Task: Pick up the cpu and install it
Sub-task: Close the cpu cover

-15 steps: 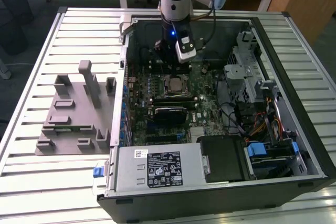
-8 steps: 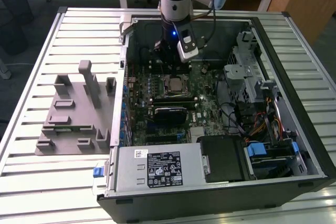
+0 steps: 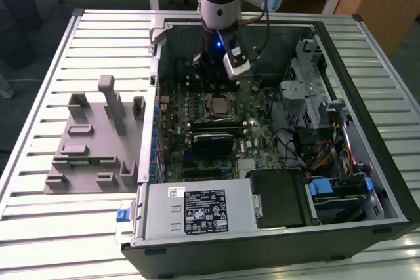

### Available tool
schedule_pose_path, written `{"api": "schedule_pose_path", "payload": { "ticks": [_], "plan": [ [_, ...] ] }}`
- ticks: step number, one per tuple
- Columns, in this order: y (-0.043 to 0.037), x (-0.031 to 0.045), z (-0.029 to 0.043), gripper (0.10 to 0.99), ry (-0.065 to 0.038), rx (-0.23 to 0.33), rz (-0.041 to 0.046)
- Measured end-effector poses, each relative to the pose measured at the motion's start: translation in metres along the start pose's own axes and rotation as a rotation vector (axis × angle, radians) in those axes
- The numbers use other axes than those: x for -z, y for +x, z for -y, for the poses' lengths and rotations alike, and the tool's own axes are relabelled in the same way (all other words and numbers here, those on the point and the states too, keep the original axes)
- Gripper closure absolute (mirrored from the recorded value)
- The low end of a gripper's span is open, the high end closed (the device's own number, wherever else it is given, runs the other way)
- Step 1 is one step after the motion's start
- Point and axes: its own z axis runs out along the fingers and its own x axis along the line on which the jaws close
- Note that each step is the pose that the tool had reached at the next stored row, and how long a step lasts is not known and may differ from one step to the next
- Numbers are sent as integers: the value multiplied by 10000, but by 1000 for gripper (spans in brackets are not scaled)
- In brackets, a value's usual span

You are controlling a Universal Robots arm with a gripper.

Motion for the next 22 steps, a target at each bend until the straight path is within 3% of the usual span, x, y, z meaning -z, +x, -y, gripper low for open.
{"api": "schedule_pose_path", "payload": {
  "ticks": [8, 22],
  "plan": [
    [12, -66, 92, 980, -15, 223, -4],
    [203, -155, 136, 980, -19, 326, -8]
  ]
}}
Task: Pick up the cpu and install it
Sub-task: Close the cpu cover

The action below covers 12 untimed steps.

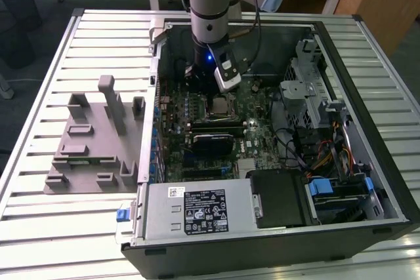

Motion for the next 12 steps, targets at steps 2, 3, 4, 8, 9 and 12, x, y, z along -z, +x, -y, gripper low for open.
{"api": "schedule_pose_path", "payload": {
  "ticks": [2, 3, 4, 8, 9, 12],
  "plan": [
    [15, -14, 3, 980, -2, 19, 0],
    [17, -23, 6, 980, -3, 33, 0],
    [23, -40, 12, 980, -5, 61, -1],
    [24, -49, 18, 980, -6, 84, -2],
    [24, -51, 18, 980, -5, 87, -2],
    [21, -56, 18, 980, -5, 91, -3]
  ]
}}
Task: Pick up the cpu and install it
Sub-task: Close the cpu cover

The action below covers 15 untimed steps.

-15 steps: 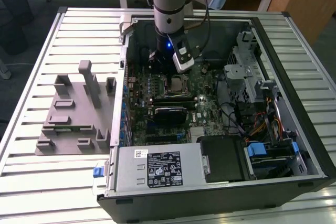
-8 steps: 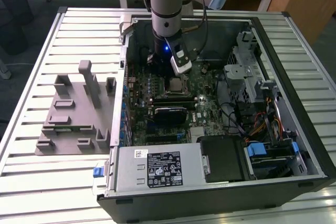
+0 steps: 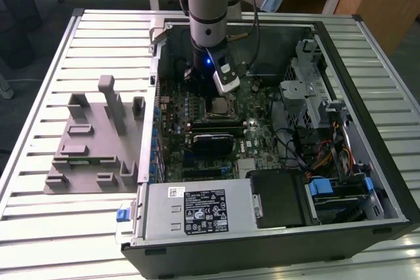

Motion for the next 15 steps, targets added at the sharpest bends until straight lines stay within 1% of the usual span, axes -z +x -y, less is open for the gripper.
{"api": "schedule_pose_path", "payload": {
  "ticks": [7, 11, 13, 15],
  "plan": [
    [-37, -6, -2, 980, -2, 2, 1],
    [-39, -2, -3, 980, 1, 3, -1],
    [-40, 15, -3, 980, -2, 3, 1],
    [-42, 49, -4, 980, -2, 3, 5]
  ]
}}
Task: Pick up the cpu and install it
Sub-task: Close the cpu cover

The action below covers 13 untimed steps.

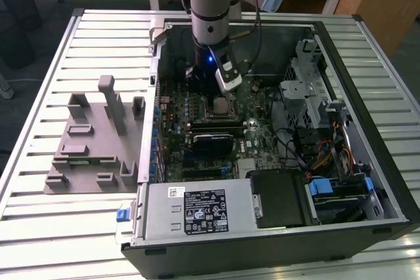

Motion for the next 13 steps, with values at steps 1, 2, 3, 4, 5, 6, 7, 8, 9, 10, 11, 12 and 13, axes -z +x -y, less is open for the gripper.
{"api": "schedule_pose_path", "payload": {
  "ticks": [1, 2, 3, 4, 5, 6, 7, 8, 9, 10, 11, 12, 13],
  "plan": [
    [-1, 21, -1, 980, 0, 1, 3],
    [-3, 45, -1, 980, -1, 1, 9],
    [-4, 71, -2, 980, -1, 1, 15],
    [-5, 95, -2, 980, -2, 0, 24],
    [-6, 112, -3, 980, -3, 1, 34],
    [-6, 114, -3, 980, -4, 1, 37],
    [-7, 114, -3, 980, -5, 1, 37],
    [-6, 114, -3, 980, -6, 1, 38],
    [-7, 115, -3, 980, -5, 1, 38],
    [-16, 116, -4, 980, -1, 1, 35],
    [-34, 115, -5, 980, -1, 0, 33],
    [-58, 113, -7, 980, -1, 1, 29],
    [-86, 111, -9, 980, 0, 0, 22]
  ]
}}
